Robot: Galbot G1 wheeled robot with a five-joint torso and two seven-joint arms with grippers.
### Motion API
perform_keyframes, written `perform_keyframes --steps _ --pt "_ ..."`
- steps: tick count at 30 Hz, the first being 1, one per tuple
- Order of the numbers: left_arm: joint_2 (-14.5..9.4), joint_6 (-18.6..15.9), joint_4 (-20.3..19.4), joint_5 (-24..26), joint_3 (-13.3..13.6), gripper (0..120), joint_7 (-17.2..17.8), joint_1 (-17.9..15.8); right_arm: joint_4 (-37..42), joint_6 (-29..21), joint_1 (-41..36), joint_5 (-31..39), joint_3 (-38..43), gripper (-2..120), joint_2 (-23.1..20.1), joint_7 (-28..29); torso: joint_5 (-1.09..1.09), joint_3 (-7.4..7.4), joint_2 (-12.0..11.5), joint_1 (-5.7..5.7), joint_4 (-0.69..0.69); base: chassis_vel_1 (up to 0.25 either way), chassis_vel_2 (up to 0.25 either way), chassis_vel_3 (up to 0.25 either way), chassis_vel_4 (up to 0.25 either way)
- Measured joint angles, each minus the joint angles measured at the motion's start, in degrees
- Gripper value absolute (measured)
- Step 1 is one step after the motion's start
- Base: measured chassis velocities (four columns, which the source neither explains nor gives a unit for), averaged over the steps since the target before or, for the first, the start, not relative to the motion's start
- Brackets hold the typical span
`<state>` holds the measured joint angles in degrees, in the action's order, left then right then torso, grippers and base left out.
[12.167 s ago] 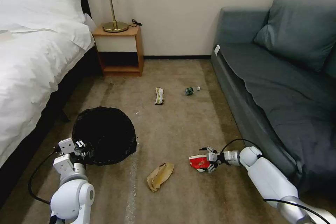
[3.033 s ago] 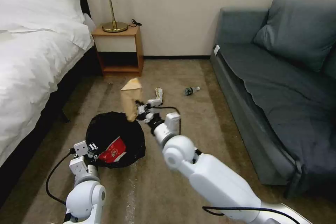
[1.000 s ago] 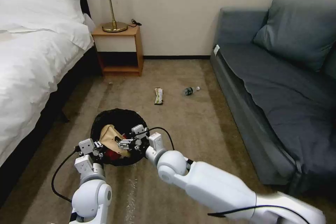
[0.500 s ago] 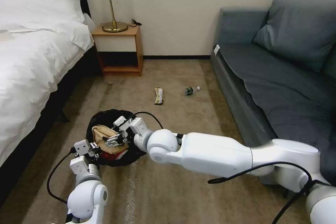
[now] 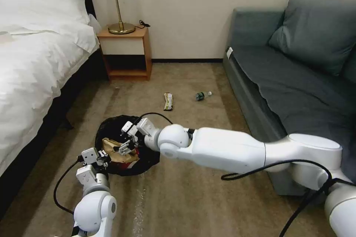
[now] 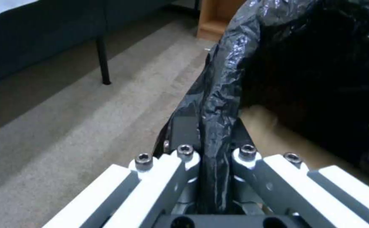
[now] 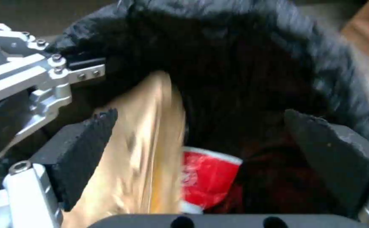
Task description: Pick up the trash bin, then pick up the garbage on the floor and place it into the trash bin.
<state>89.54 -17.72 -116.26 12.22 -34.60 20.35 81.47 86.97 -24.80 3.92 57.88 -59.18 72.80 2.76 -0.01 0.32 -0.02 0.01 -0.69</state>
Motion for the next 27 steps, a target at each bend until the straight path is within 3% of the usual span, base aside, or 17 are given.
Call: perform_keyframes --steps 5,13,18,21,23,25,27 --pt "0.3 -0.1 -0.1 -0.3 0.6 4 0.0 0.1 -3.0 -0.2 2.4 -3.2 -0.3 100 0.7 -5.8 0.00 0.00 0.0 0.00 0.00 0.000 0.000 0.000 0.000" --pt "-0.1 -0.1 0.7 -0.1 -0.5 4 0.1 -0.4 -1.4 0.8 1.4 -3.3 1.2 100 -0.6 -4.8 0.00 0.00 0.0 0.00 0.01 0.000 0.000 0.000 0.000" --pt "-0.2 -0.1 1.4 0.3 -1.0 4 0.1 -1.0 -0.3 2.6 -1.1 -2.6 4.6 100 -2.3 -0.7 0.00 0.00 0.0 0.00 0.01 0.000 0.000 0.000 0.000" --pt "-0.4 -0.4 1.6 0.5 -1.0 4 0.1 -1.4 0.7 7.7 -6.1 -2.0 9.3 100 -3.7 7.1 0.00 0.00 0.0 0.00 0.01 0.000 0.000 0.000 0.000" --pt "-0.5 -0.4 1.6 0.6 -1.1 4 0.1 -1.4 0.8 8.2 -6.8 -1.9 10.0 100 -4.0 8.1 0.00 0.00 0.0 0.00 0.01 0.000 0.000 0.000 0.000" --pt "-1.0 -0.7 1.9 0.9 -1.5 4 0.2 -1.9 2.2 10.9 -12.3 -1.4 16.3 100 -6.7 13.6 0.00 0.00 0.0 0.00 0.02 0.000 0.000 0.000 0.000" --pt "-1.2 -0.9 2.1 0.9 -1.8 4 0.2 -2.2 2.6 12.1 -15.6 -2.0 20.1 100 -8.5 15.5 0.01 0.00 0.0 0.00 0.01 0.000 0.000 0.000 0.000"
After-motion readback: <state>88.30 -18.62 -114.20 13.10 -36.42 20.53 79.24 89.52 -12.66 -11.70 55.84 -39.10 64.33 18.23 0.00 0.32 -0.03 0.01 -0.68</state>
